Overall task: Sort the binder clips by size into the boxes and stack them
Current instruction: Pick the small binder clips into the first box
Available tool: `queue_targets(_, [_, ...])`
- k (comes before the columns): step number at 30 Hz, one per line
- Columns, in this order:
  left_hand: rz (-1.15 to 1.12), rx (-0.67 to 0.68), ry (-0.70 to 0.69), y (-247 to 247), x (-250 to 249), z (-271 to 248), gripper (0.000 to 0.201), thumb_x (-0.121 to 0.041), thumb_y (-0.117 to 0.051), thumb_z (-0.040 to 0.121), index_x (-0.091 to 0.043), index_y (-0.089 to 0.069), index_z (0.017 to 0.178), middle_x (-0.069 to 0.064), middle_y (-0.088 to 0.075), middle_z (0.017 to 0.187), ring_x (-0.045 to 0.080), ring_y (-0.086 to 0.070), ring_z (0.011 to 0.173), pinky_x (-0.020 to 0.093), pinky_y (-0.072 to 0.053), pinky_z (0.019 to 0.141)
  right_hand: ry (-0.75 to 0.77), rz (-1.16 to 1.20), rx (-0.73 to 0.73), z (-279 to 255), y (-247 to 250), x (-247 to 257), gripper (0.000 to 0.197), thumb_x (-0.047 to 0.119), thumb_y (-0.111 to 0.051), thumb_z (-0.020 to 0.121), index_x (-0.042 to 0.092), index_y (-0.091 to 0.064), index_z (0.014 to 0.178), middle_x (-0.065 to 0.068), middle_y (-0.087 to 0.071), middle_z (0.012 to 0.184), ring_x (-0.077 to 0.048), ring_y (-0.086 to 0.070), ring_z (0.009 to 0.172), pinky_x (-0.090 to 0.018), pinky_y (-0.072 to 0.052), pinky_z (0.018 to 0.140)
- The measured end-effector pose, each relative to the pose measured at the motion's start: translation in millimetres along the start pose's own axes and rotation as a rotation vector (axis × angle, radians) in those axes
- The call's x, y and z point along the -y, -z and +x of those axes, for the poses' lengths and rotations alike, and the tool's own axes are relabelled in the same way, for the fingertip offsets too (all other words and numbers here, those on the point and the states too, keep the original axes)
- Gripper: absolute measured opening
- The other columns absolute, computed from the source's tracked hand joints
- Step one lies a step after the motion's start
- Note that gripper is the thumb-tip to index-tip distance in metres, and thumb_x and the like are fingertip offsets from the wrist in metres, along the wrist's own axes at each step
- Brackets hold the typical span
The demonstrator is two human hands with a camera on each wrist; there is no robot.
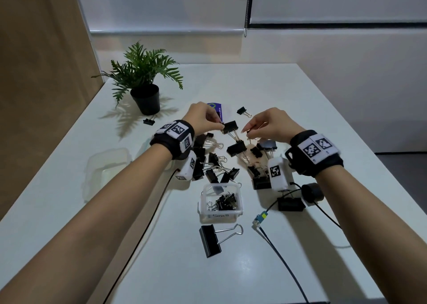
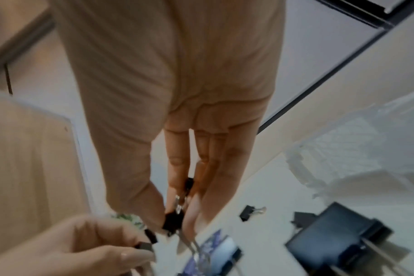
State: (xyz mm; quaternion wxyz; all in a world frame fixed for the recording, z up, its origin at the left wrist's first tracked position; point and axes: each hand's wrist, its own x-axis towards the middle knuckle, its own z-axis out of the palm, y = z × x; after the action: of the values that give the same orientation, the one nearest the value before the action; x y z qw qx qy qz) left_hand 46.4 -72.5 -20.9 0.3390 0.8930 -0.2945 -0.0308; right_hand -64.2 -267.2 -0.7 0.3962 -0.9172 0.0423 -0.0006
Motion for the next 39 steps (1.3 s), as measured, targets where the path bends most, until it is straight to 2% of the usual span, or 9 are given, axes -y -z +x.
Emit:
queue_targets(4, [-0.055,-0.016,-0.001,10,-3,-14,0.012,-0.017,-0.080,0.072,-0.009,-0.073,0.077,0.008,-0.070,0.076,0.014,-0.063,0.069,0.029,-0.055,0.069,0.026,0.062,0.194,-25,-1,19,0.011,0.010,-0.074,0.080,0.015,-0.076,0.090,-0.006,-0.074,0.079,-0.005,-0.063,0.064,-0.018,-0.053,0.064])
queue_targets(8, [-0.095,0.002,-0.031,22,-6,-31,0.013,-0.016,-0.081,0.072,-0.008,-0.071,0.076,0.008,-0.070,0.072,0.015,-0.064,0.063,0.023,-0.056,0.057,0.077,0.098,0.462,-48,-13,39,0.017,0.004,-0.071,0.082,0.008,-0.074,0.098,-0.008,-0.075,0.084,-0.011,-0.069,0.079,-0.021,-0.056,0.077])
queue_targets(14, [-0.088,-0.014,-0.017,30,-6,-54,0.013,-0.015,-0.081,0.072,-0.008,-0.071,0.076,0.009,-0.072,0.076,0.014,-0.065,0.062,0.017,-0.051,0.052,0.104,0.112,0.611,-60,-36,48,0.019,0.012,-0.071,0.086,0.013,-0.075,0.104,0.006,-0.075,0.087,-0.007,-0.069,0.082,-0.020,-0.056,0.070])
queue_targets(22, [-0.066,0.094,-0.130,39,-11,-86,0.014,-0.013,-0.084,0.067,-0.012,-0.073,0.075,0.003,-0.074,0.078,0.009,-0.066,0.064,0.017,-0.048,0.059,0.036,0.056,0.726,-60,-26,43,0.019,0.011,-0.056,0.095,0.008,-0.072,0.105,-0.010,-0.074,0.102,-0.026,-0.073,0.088,-0.026,-0.057,0.067])
queue_targets(25, [-0.094,0.132,-0.153,43,-15,-97,0.019,-0.015,-0.086,0.066,-0.012,-0.074,0.080,0.001,-0.073,0.077,0.011,-0.068,0.069,0.023,-0.049,0.059,-0.006,0.050,0.621,-55,-18,39,0.019,0.016,-0.057,0.095,0.007,-0.073,0.101,-0.011,-0.075,0.094,-0.023,-0.074,0.085,-0.035,-0.055,0.079])
queue_targets(29, [-0.110,0.283,-0.179,38,-25,-111,0.018,-0.007,-0.083,0.068,-0.010,-0.074,0.084,0.003,-0.073,0.079,0.013,-0.068,0.072,0.014,-0.046,0.057,-0.044,-0.083,0.336,-45,-10,32,0.020,0.026,-0.062,0.092,0.012,-0.074,0.097,-0.002,-0.076,0.090,-0.013,-0.074,0.078,-0.022,-0.052,0.066])
queue_targets(32, [-0.058,0.448,-0.204,27,-31,-120,0.020,-0.003,-0.081,0.069,-0.008,-0.075,0.088,0.001,-0.073,0.080,0.003,-0.064,0.067,0.014,-0.047,0.059,-0.065,-0.100,0.310,-38,-7,29,0.020,0.027,-0.060,0.093,0.012,-0.073,0.100,-0.001,-0.076,0.091,-0.012,-0.074,0.079,-0.016,-0.052,0.058])
queue_targets(35, [0.029,0.563,-0.241,22,-33,-124,0.021,-0.004,-0.081,0.069,-0.009,-0.076,0.089,-0.004,-0.069,0.076,-0.006,-0.057,0.062,0.005,-0.038,0.057,-0.095,-0.111,0.300,-34,-8,31,0.021,0.025,-0.059,0.094,0.010,-0.071,0.103,-0.002,-0.076,0.091,-0.010,-0.073,0.078,-0.015,-0.050,0.054])
queue_targets(39, [0.110,0.690,-0.242,25,-34,-125,0.024,-0.013,-0.082,0.071,-0.022,-0.077,0.093,-0.010,-0.073,0.086,0.003,-0.065,0.077,0.010,-0.044,0.065,-0.096,-0.137,0.303,-33,-11,34,0.020,0.024,-0.059,0.094,0.011,-0.071,0.102,-0.001,-0.076,0.090,-0.010,-0.073,0.079,-0.021,-0.055,0.063])
